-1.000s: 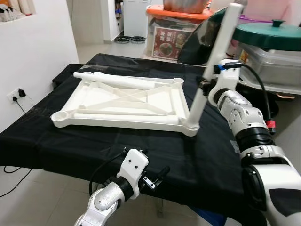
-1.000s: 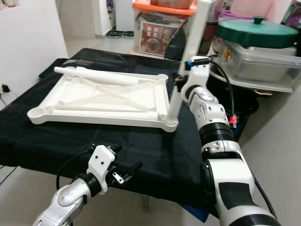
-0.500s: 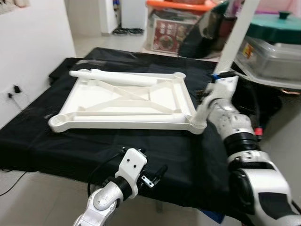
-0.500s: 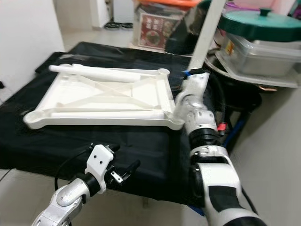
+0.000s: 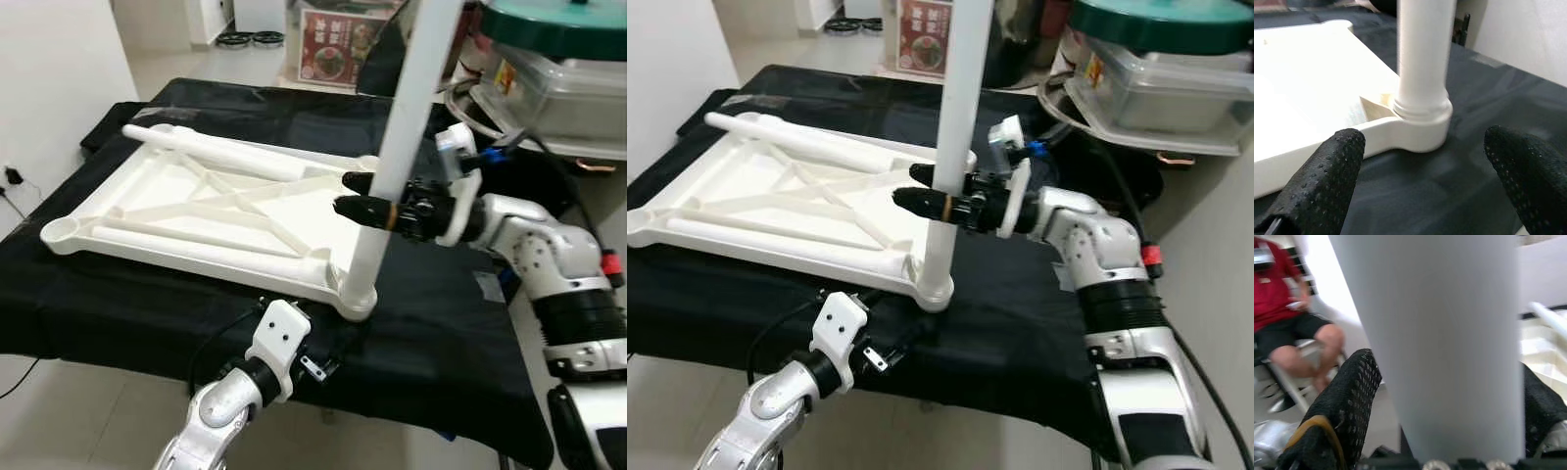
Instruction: Building children table
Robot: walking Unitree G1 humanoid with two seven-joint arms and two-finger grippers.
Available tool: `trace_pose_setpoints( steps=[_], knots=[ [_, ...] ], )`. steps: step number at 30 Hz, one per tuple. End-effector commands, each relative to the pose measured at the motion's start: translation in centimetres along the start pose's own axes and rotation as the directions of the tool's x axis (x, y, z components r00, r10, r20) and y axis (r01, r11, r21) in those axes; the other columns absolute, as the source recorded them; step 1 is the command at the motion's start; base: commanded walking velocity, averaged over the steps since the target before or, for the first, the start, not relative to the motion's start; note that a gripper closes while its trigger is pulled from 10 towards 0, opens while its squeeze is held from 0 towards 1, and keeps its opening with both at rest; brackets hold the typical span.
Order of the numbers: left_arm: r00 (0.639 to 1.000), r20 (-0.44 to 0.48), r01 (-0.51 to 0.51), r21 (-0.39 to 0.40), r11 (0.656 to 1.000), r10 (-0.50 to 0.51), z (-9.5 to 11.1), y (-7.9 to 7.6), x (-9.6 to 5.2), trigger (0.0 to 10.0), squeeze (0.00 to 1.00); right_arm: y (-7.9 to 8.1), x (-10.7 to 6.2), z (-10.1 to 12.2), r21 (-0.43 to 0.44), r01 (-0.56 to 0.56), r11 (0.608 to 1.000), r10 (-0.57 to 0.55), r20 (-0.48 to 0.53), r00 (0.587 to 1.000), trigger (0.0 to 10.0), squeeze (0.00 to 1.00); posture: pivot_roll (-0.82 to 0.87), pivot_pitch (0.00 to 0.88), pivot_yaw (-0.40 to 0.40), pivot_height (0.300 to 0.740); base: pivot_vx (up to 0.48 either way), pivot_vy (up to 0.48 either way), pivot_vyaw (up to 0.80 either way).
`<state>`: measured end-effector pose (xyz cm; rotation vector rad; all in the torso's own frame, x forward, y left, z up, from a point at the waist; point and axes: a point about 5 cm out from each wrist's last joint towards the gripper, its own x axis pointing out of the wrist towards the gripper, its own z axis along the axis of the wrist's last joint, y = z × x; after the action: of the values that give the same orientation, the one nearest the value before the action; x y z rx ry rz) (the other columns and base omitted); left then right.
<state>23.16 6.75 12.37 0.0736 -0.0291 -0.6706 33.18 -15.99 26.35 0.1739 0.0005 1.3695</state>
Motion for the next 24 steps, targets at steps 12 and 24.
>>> trace_pose_setpoints(
  steps=[12, 24],
  knots=[
    [1.000, -0.022, -0.008, 0.009, 1.000, 0.008, -0.3, 0.1, -0.3, 10.0, 0.00, -1.2, -0.5, -0.6, -0.020, 0.045, 0.999, -0.046, -0.043, 0.998, 0.0, 0.00, 0.14, 0.027, -0.091, 0.740, 0.000, 0.000, 0.00],
    [1.000, -0.026, -0.011, 0.015, 1.000, 0.011, -0.3, 0.2, -0.3, 10.0, 0.00, -6.9, -0.7, -1.1, -0.048, 0.749, 0.661, -0.751, -0.022, 0.660, 0.0, 0.00, 0.13, 0.033, -0.085, 0.740, 0.000, 0.000, 0.00]
  ],
)
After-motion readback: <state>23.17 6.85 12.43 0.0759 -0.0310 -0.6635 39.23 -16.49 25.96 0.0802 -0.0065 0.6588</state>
